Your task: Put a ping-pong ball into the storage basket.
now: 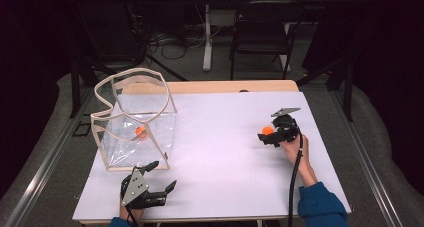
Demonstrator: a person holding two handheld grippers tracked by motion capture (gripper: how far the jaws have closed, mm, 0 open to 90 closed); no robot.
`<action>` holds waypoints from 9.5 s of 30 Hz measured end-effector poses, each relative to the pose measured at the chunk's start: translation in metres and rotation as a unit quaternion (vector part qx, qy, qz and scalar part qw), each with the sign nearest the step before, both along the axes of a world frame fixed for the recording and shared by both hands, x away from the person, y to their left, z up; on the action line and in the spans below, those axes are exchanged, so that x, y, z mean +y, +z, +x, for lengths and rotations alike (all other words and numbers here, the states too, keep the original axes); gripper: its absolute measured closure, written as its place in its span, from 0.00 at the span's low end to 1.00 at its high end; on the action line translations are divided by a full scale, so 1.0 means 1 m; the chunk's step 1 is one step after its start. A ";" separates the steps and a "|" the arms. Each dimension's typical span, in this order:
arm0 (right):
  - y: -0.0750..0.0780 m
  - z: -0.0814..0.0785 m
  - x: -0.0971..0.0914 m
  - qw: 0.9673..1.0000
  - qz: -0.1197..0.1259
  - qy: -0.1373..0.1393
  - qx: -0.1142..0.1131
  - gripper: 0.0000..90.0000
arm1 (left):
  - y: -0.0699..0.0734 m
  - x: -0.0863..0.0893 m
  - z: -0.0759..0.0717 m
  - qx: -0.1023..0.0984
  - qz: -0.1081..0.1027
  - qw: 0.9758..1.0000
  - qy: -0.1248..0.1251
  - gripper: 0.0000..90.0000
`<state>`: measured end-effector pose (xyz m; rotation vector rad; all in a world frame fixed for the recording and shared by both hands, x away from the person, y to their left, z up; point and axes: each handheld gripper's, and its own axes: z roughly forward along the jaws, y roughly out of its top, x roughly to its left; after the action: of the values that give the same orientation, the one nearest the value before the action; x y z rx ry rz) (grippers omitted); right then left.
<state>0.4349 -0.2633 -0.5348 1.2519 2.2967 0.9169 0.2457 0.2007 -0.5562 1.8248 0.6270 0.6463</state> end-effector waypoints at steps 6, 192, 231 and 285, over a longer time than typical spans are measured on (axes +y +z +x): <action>0.001 0.000 0.001 1.000 -0.002 -0.007 -0.002 0.06 | 0.000 0.000 0.000 -0.001 0.002 1.000 0.001 0.18; 0.040 -0.046 0.106 0.987 0.005 0.155 -0.046 0.56 | 0.002 0.001 0.000 -0.005 -0.002 1.000 0.001 0.18; 0.053 -0.049 0.129 0.982 0.013 0.179 -0.064 0.56 | 0.001 0.003 0.002 -0.001 -0.006 1.000 0.001 0.18; 0.089 -0.032 0.158 0.975 -0.001 0.209 -0.073 0.56 | 0.002 0.002 0.003 -0.002 -0.007 1.000 0.000 0.18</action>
<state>0.4027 -0.1055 -0.4459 0.6795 2.4818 1.0984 0.2489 0.2031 -0.5545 1.8100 0.6272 0.6448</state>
